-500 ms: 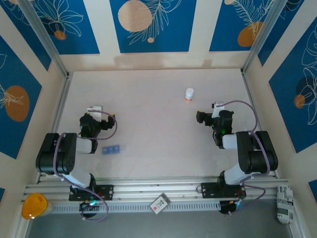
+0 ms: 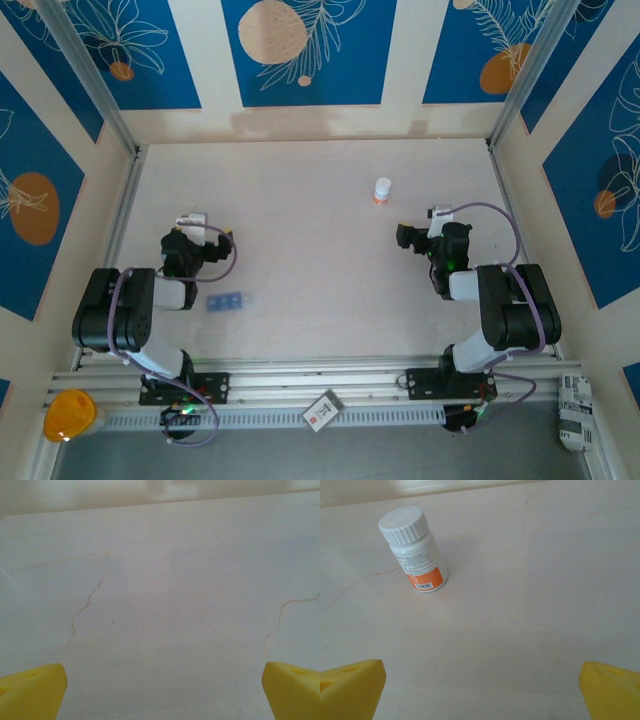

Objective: Sort the pills into containers

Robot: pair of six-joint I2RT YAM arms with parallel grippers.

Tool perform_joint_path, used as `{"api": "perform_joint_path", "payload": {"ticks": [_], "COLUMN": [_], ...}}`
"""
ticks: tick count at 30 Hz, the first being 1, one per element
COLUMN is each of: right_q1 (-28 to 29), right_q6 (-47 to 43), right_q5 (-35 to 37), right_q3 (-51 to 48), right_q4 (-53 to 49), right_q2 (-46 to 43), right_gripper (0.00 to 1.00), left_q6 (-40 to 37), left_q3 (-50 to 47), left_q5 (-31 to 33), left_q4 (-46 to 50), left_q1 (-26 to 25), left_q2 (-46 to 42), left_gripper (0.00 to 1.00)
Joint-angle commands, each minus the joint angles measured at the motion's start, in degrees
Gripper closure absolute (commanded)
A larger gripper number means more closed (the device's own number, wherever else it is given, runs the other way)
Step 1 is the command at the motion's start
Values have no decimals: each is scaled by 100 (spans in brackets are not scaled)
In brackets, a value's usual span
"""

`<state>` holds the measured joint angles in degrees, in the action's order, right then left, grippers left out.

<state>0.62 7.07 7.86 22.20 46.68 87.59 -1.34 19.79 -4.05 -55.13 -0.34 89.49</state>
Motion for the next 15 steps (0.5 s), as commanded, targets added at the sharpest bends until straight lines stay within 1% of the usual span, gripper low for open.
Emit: {"api": "perform_joint_path", "payload": {"ticks": [1,15], "right_q1": [-27,-41], "right_q6": [-100,-100], "right_q5": [-91,-101], "right_q3": [140,128], "right_q4": [6,27], "right_q2": [-32,-44], "right_gripper": [1,1], "left_q6": [84,73], "left_q3": [103,67], "left_q5": [-91,-78], "left_q4": [26,-21], "left_q1": [16,8], "left_q2": [29,6], "left_gripper": [0,0]}}
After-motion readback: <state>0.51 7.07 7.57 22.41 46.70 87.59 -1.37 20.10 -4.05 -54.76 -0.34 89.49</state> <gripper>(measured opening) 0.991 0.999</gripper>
